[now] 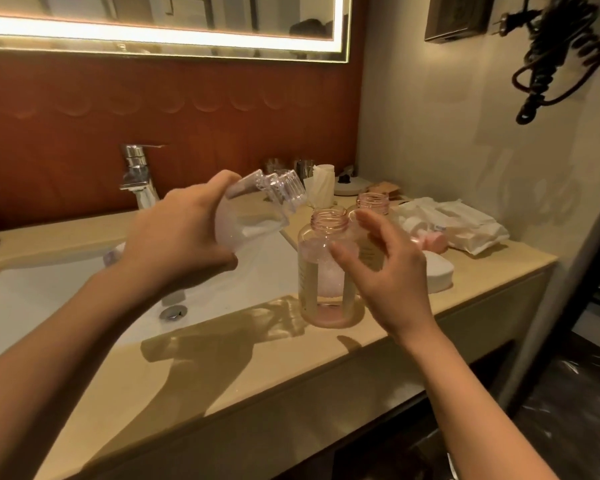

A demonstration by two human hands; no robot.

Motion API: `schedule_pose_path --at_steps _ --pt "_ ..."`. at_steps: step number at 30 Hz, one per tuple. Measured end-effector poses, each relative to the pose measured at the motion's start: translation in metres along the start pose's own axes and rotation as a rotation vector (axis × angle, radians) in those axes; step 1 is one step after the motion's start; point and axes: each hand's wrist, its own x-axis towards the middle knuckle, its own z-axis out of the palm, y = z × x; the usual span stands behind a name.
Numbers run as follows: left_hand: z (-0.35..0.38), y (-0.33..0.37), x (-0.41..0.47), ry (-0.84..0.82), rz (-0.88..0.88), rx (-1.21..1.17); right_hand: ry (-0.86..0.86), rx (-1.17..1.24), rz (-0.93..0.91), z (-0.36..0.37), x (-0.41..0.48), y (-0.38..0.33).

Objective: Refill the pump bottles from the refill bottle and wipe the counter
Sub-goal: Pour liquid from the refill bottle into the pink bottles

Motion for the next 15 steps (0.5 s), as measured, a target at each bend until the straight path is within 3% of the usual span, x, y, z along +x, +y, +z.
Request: schedule_pose_path --at_steps 15 --pt "-0.001 0.001 0.013 -0.012 0.137 0.189 0.005 0.044 0.019 0.011 0.002 0.001"
